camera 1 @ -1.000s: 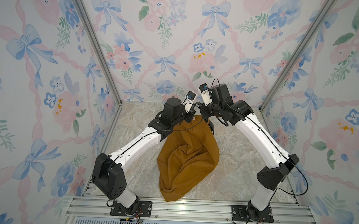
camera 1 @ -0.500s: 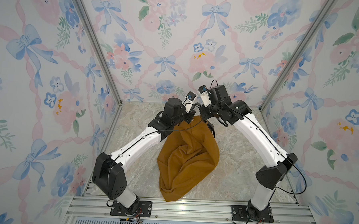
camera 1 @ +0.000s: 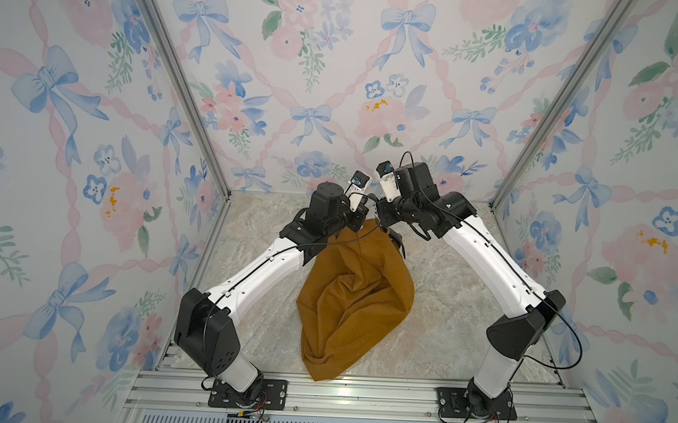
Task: Remove the belt from the trousers
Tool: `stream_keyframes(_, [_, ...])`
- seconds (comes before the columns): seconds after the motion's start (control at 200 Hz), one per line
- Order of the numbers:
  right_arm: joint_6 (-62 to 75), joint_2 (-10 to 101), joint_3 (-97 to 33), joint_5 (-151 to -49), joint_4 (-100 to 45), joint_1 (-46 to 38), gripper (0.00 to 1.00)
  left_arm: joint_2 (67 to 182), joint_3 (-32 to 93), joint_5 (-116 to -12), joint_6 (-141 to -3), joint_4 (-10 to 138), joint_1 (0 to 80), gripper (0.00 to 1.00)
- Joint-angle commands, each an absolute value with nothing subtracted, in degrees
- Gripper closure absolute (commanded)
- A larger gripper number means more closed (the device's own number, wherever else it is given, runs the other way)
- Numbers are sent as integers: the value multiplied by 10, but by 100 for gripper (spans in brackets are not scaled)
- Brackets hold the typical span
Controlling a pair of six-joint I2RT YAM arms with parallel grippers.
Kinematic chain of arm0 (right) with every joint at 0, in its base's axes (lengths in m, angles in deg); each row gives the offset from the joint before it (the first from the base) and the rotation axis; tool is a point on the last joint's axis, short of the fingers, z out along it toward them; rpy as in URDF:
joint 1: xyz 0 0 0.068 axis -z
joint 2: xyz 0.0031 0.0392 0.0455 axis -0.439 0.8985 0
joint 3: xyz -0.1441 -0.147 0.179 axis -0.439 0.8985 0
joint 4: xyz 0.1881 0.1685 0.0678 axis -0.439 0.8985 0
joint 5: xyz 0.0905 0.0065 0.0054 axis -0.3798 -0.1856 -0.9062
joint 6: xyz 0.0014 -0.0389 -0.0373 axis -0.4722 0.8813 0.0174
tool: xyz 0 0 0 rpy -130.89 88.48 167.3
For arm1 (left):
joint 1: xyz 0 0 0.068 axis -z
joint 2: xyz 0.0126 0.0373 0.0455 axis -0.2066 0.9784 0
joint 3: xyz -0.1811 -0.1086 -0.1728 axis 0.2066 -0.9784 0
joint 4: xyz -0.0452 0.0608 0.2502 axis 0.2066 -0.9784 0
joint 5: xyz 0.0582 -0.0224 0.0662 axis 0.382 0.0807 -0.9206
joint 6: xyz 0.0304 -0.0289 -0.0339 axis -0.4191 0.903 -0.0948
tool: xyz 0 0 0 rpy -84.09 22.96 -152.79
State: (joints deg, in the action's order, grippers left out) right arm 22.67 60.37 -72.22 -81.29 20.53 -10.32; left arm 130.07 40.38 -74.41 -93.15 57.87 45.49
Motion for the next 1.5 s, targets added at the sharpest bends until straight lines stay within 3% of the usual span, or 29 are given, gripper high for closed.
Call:
stream_keyframes(0.0, [198,604,-674,-824,210,-92,100,1277,479,-709,-886,648,446,100])
stream_keyframes(0.655, [210,622,-559,-796,176,-75,100,1199,497,-629,-787,692,332,100])
stream_keyframes(1.14, [189,581,-499,-792,110,-52,100,1147,348,-539,-643,849,244,100])
stream_keyframes(1.495, [153,456,-451,-793,-27,-40,100,1208,302,-588,-544,856,227,100])
